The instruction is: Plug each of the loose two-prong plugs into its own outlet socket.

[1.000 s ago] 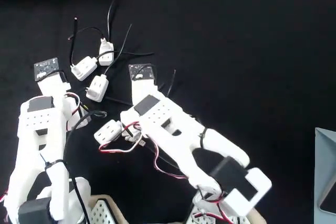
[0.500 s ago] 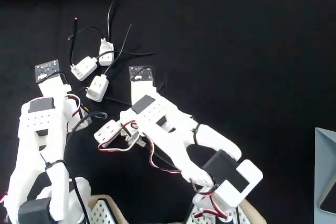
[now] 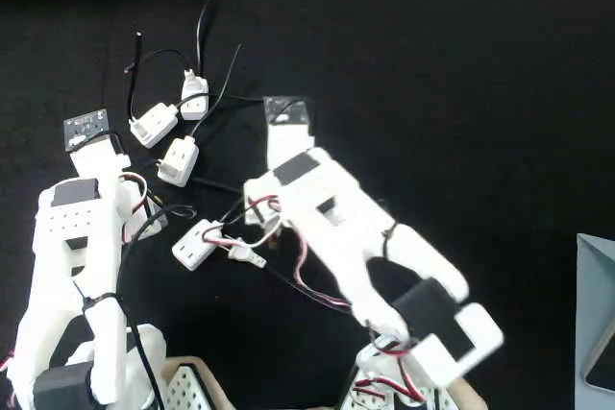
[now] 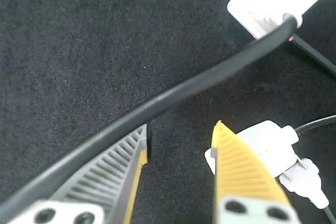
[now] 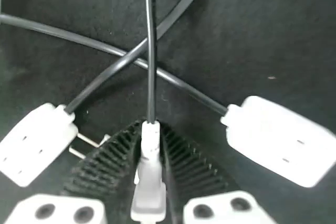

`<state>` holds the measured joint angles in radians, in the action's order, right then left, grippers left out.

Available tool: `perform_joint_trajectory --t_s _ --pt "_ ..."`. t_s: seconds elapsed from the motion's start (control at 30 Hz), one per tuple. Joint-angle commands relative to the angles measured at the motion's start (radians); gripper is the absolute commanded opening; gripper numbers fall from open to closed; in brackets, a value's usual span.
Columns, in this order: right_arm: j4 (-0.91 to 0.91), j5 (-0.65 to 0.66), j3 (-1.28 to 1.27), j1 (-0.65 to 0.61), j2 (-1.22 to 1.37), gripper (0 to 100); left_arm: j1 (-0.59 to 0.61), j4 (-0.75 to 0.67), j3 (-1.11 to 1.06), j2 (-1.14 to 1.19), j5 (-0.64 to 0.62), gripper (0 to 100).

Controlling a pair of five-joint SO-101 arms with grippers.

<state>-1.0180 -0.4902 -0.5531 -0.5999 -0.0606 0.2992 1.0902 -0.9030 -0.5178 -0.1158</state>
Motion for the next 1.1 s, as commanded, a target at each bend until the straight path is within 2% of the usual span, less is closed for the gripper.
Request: perform_joint_trajectory --t_s 0.0,0.2,0.33,0.47,0.63,0.9,1.07 --pt "-0.034 0.118 -0.018 0.015 -0.137 1.2 0.005 -0.014 0.002 -0.015 0.011 20" --pt "-0.012 0.361 -0.116 0.017 -0.17 1.3 0.005 -0.014 0.002 -0.015 0.012 20" --pt "0.031 0.453 -0.15 0.014 -0.102 1.4 0.005 -0.014 0.002 -0.015 0.012 20" --pt "0.052 0.46 -0.111 0.005 -0.002 2.8 0.005 -0.014 0.002 -0.015 0.012 20" --pt "0.02 0.465 -0.067 -0.017 0.104 12.5 0.025 -0.014 0.002 -0.015 0.012 20" --pt "-0.158 0.46 0.056 -0.017 0.14 11.4 0.087 -0.015 0.012 -0.015 0.012 20" --pt "-0.187 0.466 0.054 -0.012 0.142 11.4 0.087 -0.015 0.012 -0.015 0.012 20"
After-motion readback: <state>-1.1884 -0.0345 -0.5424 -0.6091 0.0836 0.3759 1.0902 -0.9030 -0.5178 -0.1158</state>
